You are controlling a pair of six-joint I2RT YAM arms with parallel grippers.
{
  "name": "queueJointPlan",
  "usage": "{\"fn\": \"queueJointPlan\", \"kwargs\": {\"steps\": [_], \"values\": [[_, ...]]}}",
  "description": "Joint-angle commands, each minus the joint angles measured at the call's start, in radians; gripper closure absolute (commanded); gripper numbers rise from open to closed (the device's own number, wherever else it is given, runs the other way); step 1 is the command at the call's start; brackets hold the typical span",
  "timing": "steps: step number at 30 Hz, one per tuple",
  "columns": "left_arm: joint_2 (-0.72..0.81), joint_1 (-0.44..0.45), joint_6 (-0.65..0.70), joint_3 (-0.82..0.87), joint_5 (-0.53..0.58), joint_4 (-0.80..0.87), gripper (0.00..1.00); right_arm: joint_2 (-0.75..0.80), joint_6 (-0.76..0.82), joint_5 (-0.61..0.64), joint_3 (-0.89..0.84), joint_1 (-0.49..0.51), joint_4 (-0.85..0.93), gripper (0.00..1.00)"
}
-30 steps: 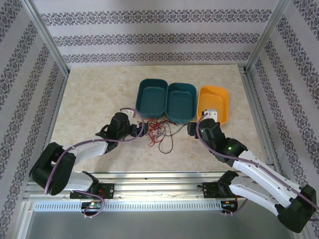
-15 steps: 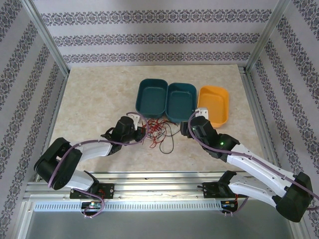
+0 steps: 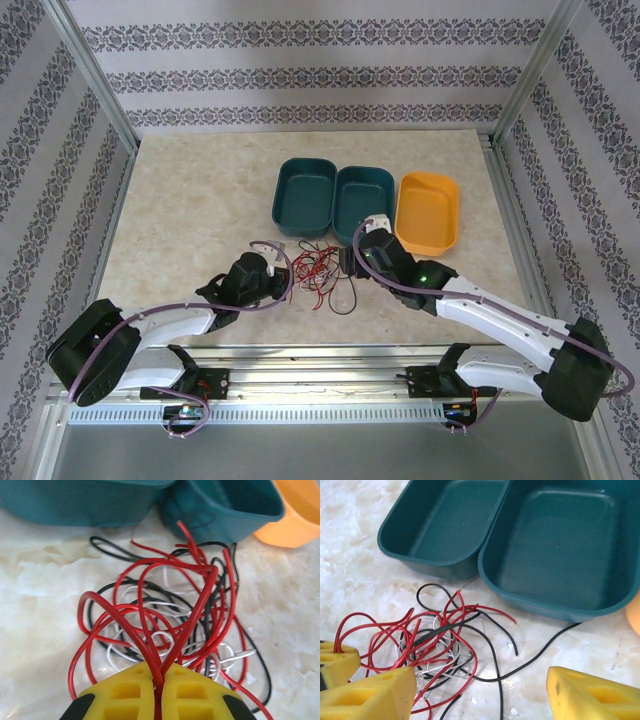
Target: Untangle the cables
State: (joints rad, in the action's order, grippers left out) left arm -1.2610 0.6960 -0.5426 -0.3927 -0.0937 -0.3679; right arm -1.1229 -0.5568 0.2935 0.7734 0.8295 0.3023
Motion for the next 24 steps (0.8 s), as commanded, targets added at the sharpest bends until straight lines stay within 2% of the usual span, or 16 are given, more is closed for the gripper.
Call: {"fn": "queueJointPlan", "kwargs": {"steps": [1, 5, 7, 16, 20, 24], "values": [[0.005, 0.013, -0.064, 0.028, 0.054, -0.096, 0.88, -0.042, -0.038, -0.042, 0.053, 0.018, -0.020, 0.32], [0.010, 0.013, -0.072, 0.023, 0.051, -0.102, 0.74, -0.103, -0.081, -0.068, 0.086, 0.025, -0.021, 0.37], [0.014, 0.013, -0.075, 0.025, 0.059, -0.105, 0.70, -0.134, -0.097, -0.086, 0.100, 0.029, -0.028, 0.38], [-0.007, 0.001, -0.073, 0.018, 0.104, -0.137, 0.69, -0.318, -0.147, -0.175, 0.208, 0.039, -0.041, 0.54], [-0.018, -0.023, -0.074, 0.010, 0.094, -0.151, 0.77, -0.396, -0.150, -0.207, 0.261, 0.038, -0.047, 0.61], [-0.018, -0.047, -0.064, 0.000, 0.057, -0.151, 1.00, -0.447, -0.137, -0.226, 0.309, 0.039, -0.040, 0.63]]}}
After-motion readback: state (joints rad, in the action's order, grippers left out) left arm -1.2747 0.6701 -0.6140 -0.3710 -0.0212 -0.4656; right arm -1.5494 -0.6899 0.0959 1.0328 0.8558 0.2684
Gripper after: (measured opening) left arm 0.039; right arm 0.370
